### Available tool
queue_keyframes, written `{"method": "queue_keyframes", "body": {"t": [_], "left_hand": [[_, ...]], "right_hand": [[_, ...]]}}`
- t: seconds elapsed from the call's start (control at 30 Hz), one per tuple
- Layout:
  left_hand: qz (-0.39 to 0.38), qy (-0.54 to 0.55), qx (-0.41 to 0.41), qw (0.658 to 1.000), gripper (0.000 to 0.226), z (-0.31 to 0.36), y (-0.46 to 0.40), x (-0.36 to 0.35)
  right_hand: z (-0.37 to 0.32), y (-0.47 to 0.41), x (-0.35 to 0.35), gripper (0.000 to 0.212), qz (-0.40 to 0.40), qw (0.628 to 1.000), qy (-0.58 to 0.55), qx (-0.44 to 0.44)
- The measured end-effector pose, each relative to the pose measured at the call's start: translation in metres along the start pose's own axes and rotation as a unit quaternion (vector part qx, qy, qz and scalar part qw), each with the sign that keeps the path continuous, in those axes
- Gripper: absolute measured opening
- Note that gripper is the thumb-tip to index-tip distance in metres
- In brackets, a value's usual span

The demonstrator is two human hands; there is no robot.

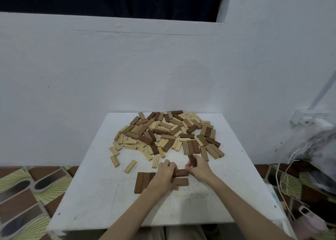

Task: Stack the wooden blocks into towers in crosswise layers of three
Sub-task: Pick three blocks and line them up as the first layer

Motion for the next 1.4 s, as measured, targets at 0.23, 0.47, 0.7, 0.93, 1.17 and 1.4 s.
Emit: {"method": "queue_keyframes", "body": {"t": [0.23, 0.47, 0.7, 0.93, 1.17, 1.4], "left_hand": [[-0.069, 0.035, 0.044, 0.996, 0.077, -0.001, -0.009, 0.005], [-0.046, 0.068, 0.053, 0.995, 0.071, -0.004, -0.009, 0.003], [-0.043, 0.112, 0.082, 0.989, 0.069, -0.005, -0.007, 0.006], [-0.025, 0.148, 0.083, 0.985, 0.066, -0.005, -0.005, 0.005], [-0.034, 0.189, 0.11, 0.975, 0.07, -0.006, -0.006, 0.004], [-0.029, 0.214, 0.133, 0.967, 0.067, -0.005, -0.008, 0.001]], "right_hand": [[-0.013, -0.014, 0.009, 0.025, -0.006, 1.0, 0.019, 0.0], [-0.022, -0.019, -0.002, 0.019, -0.077, 0.984, 0.156, 0.05], [-0.021, -0.021, -0.016, 0.036, -0.094, 0.975, 0.193, 0.053], [-0.02, -0.02, -0.01, 0.043, -0.106, 0.978, 0.171, 0.05], [-0.01, -0.017, 0.007, 0.058, -0.103, 0.984, 0.143, -0.014], [-0.005, -0.009, 0.008, 0.052, -0.072, 0.995, 0.061, -0.04]]}}
Point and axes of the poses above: each hand's wrist, its own y-axis away from the middle knuckle, its own x-axis out of the back of the hand, z = x × y, the point moved 2 cm from there along -y, towards the middle knuckle, and after that the axes turned 4 degrees about -y, right-handed, at the moved point
